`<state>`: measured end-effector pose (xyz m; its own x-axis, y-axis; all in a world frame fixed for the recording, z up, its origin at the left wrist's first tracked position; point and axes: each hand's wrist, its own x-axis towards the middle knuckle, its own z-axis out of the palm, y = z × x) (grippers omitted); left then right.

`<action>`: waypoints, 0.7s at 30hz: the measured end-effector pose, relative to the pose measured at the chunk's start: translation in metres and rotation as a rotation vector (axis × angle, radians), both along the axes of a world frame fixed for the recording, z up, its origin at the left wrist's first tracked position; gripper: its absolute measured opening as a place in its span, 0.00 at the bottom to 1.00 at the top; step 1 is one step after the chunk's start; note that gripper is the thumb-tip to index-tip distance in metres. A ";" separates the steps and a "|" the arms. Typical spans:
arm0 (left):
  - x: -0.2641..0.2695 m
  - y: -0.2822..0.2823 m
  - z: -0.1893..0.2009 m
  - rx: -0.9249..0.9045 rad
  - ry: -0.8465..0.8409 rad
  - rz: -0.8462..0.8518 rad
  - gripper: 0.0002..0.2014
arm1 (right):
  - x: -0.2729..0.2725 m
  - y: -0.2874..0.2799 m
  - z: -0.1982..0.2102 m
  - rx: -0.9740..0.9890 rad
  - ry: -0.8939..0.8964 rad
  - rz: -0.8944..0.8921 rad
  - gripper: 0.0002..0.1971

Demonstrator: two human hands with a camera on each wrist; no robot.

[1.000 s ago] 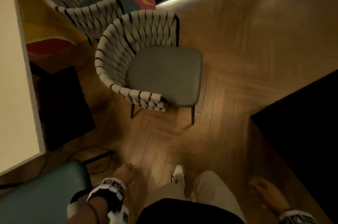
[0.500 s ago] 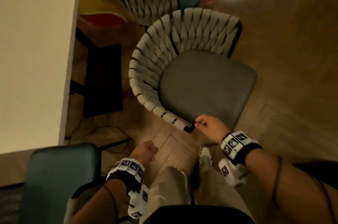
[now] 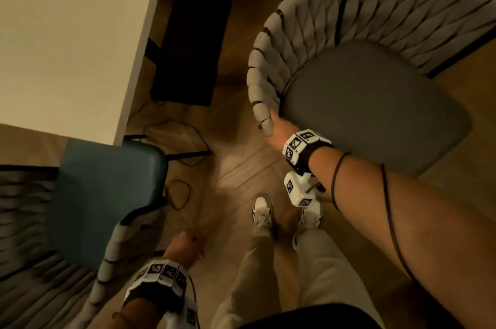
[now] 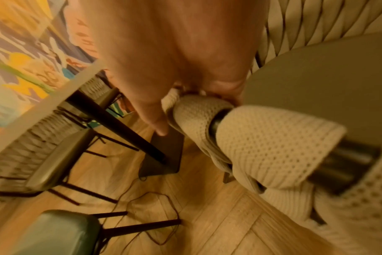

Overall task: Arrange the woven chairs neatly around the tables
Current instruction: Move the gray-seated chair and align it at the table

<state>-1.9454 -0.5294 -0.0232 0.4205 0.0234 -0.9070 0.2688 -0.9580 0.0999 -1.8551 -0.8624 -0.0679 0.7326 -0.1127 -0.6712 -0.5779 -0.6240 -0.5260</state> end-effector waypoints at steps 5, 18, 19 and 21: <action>0.027 0.007 -0.011 -0.024 -0.007 -0.019 0.13 | -0.019 0.006 -0.003 -0.063 -0.063 -0.046 0.38; 0.074 -0.122 0.010 -0.211 -0.404 -0.165 0.26 | -0.193 0.045 0.019 -0.055 0.031 0.175 0.39; 0.073 -0.136 0.010 -0.222 -0.435 -0.112 0.28 | -0.207 0.046 0.021 -0.052 0.027 0.191 0.38; 0.068 -0.160 0.006 -0.224 -0.458 -0.047 0.30 | -0.236 0.046 0.023 -0.071 0.028 0.250 0.38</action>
<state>-1.8776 -0.6893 -0.0175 0.7721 -0.1793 -0.6097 0.1063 -0.9094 0.4021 -2.0911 -0.8163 -0.0453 0.7252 0.0221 -0.6882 -0.4142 -0.7844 -0.4617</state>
